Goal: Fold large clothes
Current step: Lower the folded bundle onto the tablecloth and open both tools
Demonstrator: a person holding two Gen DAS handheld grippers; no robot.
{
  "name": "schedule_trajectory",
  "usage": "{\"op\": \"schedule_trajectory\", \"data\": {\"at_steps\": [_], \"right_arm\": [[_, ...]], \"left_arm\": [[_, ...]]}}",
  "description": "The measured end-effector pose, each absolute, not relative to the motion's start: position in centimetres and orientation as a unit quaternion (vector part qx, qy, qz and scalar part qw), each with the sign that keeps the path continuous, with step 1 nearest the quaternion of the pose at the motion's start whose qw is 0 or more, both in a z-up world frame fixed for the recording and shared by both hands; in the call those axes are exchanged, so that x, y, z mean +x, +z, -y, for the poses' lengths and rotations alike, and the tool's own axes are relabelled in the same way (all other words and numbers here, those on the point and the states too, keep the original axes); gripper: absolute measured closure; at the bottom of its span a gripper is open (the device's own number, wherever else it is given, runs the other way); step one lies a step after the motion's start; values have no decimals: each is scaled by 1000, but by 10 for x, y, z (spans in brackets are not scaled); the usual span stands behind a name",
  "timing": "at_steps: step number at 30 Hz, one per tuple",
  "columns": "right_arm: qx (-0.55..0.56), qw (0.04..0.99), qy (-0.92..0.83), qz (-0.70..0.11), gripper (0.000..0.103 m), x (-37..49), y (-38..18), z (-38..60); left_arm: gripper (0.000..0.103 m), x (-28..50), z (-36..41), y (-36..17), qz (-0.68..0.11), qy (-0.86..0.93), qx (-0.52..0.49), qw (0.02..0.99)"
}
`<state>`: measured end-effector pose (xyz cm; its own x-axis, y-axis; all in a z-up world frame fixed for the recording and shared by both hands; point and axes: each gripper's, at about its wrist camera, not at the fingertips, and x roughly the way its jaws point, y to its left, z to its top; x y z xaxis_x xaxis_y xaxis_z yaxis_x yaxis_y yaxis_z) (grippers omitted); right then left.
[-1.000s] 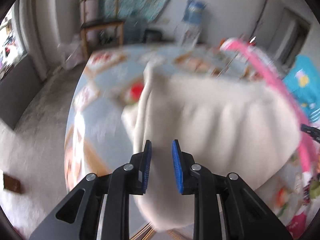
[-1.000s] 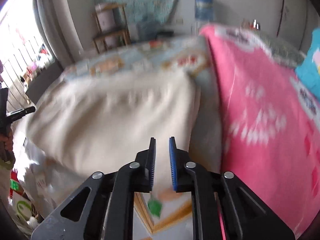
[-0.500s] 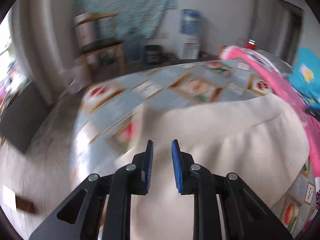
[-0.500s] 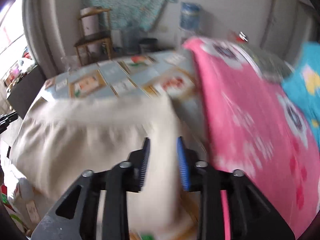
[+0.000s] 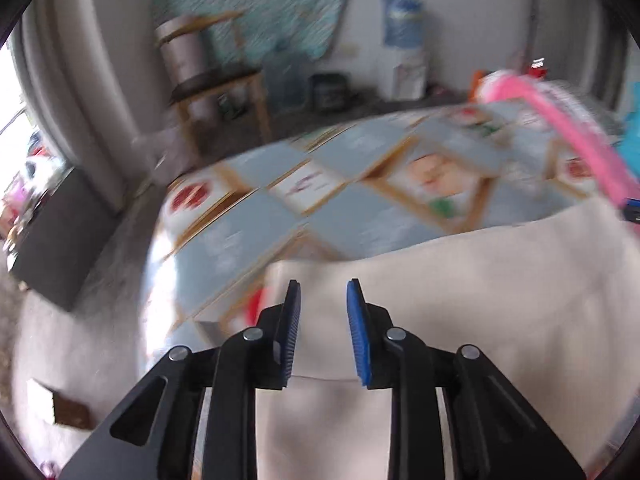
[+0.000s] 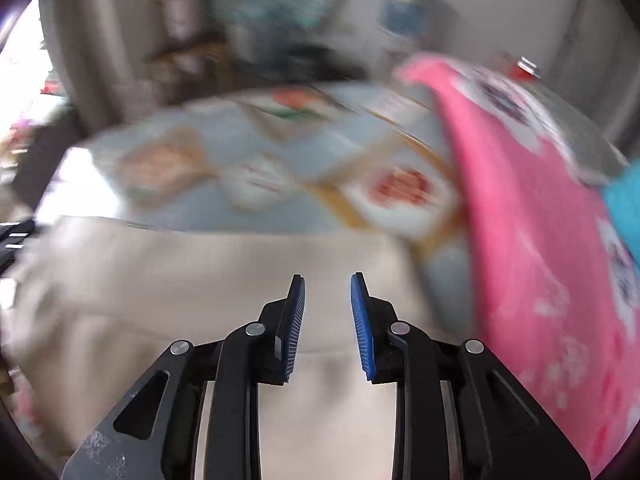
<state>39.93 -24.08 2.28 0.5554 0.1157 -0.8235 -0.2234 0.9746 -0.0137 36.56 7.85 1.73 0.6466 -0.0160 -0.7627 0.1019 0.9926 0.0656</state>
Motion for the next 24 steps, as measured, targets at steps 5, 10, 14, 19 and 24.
{"op": "schedule_trajectory", "data": {"at_steps": [5,10,14,19,24], "right_arm": [[-93,856,213,-461,77,373,4,152],[-99,841,183,-499,77,372,-31,139],[-82,864,181,-462,70,325,4,166],[-83,863,193,-459,54,275,-16,175],[-68,858,164,-482,54,261,-33,183]], "left_arm": [[79,340,-7,13,-411,-143,93,895],[77,341,-2,-19,-450,-113,96,881],[77,303,-23,12,-418,-125,63,898],[76,259,-22,-14,-448,-134,52,882],[75,245,-34,-20,-440,-111,25,891]]}}
